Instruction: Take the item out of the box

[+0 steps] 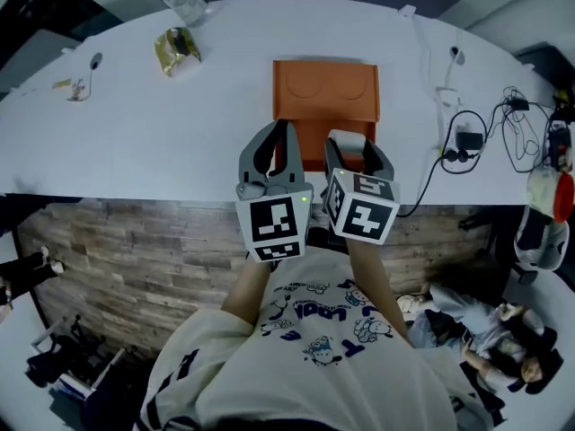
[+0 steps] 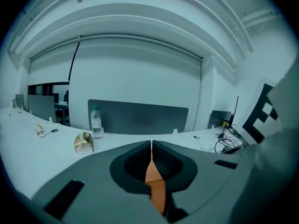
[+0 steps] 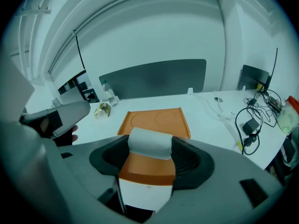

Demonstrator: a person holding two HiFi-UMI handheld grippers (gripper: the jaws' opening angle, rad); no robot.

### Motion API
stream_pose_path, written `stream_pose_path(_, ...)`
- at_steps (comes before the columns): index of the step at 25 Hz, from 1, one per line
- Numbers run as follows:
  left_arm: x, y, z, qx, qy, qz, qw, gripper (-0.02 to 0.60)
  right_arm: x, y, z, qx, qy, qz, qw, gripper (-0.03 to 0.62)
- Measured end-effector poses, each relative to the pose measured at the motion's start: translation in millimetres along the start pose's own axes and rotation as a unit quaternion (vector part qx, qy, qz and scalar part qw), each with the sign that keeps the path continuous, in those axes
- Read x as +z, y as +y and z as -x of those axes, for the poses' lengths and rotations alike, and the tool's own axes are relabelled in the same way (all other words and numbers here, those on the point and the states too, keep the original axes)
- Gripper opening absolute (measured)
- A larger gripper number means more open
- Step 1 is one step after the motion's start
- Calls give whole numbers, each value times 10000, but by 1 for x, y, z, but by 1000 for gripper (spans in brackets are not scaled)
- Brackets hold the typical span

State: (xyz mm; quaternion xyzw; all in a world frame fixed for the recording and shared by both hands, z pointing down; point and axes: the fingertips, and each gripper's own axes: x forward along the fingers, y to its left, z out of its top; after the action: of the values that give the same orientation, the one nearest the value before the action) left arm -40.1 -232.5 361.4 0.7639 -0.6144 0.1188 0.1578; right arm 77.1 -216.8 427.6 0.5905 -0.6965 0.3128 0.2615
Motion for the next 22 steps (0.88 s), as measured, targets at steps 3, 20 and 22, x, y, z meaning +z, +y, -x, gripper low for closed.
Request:
stream_pose_path(3,5,0,3,5,-56,-32,10000,21,7,2,6,7,-132,13,9999,287)
stream_pose_path(20,24,-1,15,60,-291,-143,9995,21,35,7,31,106,-680,106,9976,287)
stream_pose_path(22,26,-2,16,71,-315,-150,9994,21,39,7,34,121,-745,130,9971,287)
